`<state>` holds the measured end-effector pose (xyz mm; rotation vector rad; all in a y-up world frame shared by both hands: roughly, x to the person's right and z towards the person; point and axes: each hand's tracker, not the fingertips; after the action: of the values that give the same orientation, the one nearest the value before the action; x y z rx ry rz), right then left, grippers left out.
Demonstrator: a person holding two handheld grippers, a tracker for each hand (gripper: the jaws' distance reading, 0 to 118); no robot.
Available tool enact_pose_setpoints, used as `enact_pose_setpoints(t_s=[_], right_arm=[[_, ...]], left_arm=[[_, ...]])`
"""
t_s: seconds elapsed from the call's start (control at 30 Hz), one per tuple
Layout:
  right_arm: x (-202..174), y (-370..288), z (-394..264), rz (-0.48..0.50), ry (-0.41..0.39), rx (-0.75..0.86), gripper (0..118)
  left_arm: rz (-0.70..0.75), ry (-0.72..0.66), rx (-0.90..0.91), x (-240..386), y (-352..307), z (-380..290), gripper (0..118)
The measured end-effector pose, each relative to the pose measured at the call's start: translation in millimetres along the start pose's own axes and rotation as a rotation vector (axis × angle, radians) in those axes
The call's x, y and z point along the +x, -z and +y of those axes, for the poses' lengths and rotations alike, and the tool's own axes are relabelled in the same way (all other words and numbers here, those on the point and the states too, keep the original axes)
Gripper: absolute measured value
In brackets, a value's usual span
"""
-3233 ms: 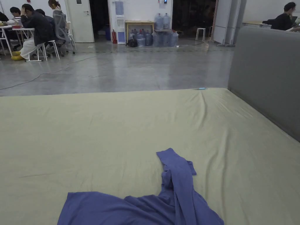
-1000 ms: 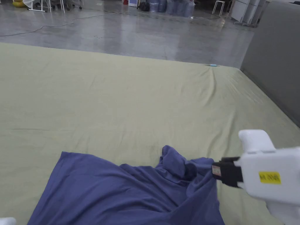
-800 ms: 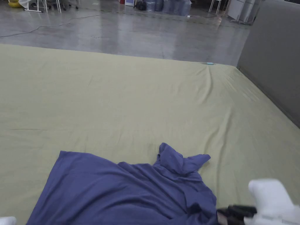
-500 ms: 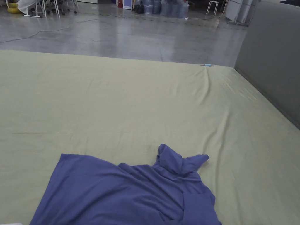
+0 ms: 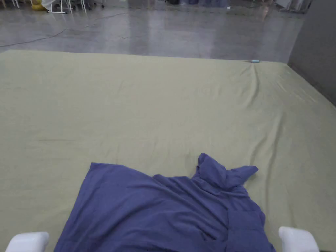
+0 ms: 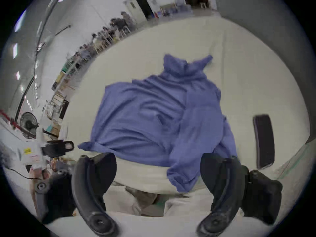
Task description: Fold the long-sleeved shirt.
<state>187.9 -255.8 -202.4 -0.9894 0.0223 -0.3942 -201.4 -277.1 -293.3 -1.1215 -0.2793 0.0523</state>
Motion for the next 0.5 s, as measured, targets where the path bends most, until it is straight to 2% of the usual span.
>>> enact_pose_setpoints(t_s=[0.03,0.07,0.1,0.23,0.37,0.4,0.47,0.5], right_arm=[[-3.2,-0.5,-2.3,-0.021,-0.017,0.030,33],[-6.6,3.4,-3.1,-0.041,-0.040,0.030,0],[-7.8,13.4,-9.2,-0.070,-0.035,0.000,0],[-1.2,34.6,-14.3,0.045,0.049,-0.061,0],[-1.4,47.0,-8.4,0.031,0.026,-0.086,0],[-0.7,49.9,-6.9,0.030,0.021,-0.091,0],[-0.9,48.7,-1.1,0.037,0.020,-0.100,0],[0.6,49.8,-0.2,0.040,0.026,-0.100,0]], left_arm=[[0.001,0.007,-0.003,1.7,2.9,1.1,0],[0.000,0.008,-0.006,2.9,5.2,2.0,0],[-0.003,0.008,-0.009,3.8,7.8,3.9,0],[-0.028,0.003,-0.028,0.8,18.6,16.6,0],[-0.151,0.011,-0.068,-13.2,44.5,68.9,0],[-0.174,-0.003,-0.072,-17.4,52.7,88.0,25],[-0.145,0.007,-0.054,-23.3,72.4,127.0,91],[-0.114,0.022,-0.044,-26.4,87.6,148.8,114]])
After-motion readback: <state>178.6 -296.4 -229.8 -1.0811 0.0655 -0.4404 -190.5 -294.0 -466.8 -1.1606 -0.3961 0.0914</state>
